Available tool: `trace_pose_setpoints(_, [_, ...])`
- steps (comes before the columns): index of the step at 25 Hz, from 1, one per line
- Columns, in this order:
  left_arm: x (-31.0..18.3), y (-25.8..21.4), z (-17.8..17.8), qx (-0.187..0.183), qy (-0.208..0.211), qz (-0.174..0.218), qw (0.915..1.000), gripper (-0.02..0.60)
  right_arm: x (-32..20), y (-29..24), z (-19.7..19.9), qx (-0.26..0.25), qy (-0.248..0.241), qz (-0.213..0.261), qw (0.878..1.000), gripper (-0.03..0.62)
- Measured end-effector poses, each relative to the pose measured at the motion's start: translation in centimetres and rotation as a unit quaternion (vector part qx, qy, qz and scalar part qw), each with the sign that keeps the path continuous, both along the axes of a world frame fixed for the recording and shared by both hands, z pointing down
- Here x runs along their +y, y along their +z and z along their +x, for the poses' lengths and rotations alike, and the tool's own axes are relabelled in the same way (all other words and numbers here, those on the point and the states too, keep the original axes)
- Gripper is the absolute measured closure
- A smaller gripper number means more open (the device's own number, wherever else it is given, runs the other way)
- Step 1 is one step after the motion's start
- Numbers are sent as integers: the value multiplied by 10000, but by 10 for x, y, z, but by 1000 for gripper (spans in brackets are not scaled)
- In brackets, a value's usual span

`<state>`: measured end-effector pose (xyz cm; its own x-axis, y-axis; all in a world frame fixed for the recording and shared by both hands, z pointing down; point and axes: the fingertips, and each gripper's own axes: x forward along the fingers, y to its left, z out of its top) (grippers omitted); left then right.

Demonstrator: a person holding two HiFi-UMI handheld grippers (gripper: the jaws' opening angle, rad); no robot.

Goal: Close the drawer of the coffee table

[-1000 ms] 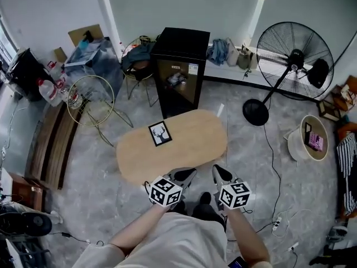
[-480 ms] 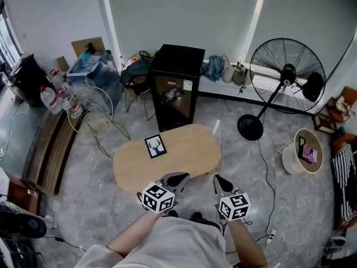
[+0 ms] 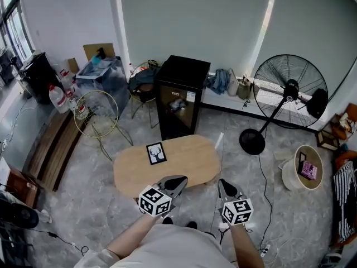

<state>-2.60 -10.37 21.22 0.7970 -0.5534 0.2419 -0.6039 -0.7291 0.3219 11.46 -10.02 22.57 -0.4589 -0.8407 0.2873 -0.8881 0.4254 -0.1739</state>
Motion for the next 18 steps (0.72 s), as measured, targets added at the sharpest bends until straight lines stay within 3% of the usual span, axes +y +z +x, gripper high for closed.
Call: trace_pose_setpoints(18, [-11, -3, 9, -2, -107, 56, 9999, 575, -9, -15, 11, 1, -44, 163, 9999, 583])
